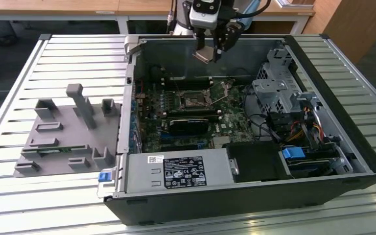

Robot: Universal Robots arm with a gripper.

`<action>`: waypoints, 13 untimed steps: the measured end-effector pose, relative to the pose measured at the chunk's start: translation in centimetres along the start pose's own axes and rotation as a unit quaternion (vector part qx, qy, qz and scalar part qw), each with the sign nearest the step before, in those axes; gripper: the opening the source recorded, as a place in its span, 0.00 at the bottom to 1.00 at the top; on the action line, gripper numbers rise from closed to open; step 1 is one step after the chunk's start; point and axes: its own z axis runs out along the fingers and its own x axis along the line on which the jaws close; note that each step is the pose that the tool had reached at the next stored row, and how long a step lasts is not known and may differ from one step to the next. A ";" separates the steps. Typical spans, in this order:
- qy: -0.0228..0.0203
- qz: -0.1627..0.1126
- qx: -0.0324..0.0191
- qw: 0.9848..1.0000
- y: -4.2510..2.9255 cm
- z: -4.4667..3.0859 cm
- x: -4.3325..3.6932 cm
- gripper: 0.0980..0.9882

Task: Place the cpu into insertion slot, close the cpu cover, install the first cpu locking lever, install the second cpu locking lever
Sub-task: 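Place the cpu into insertion slot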

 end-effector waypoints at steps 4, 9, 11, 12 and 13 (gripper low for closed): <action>-0.002 0.020 0.000 1.000 -0.01 0.09 0.00 0.49; -0.004 0.048 -0.001 0.999 -0.02 0.22 0.00 0.49; -0.005 0.060 -0.001 0.998 -0.02 0.29 0.00 0.49; -0.006 0.067 -0.001 0.998 -0.03 0.33 -0.01 0.49; -0.007 0.075 -0.001 0.997 -0.03 0.38 -0.01 0.49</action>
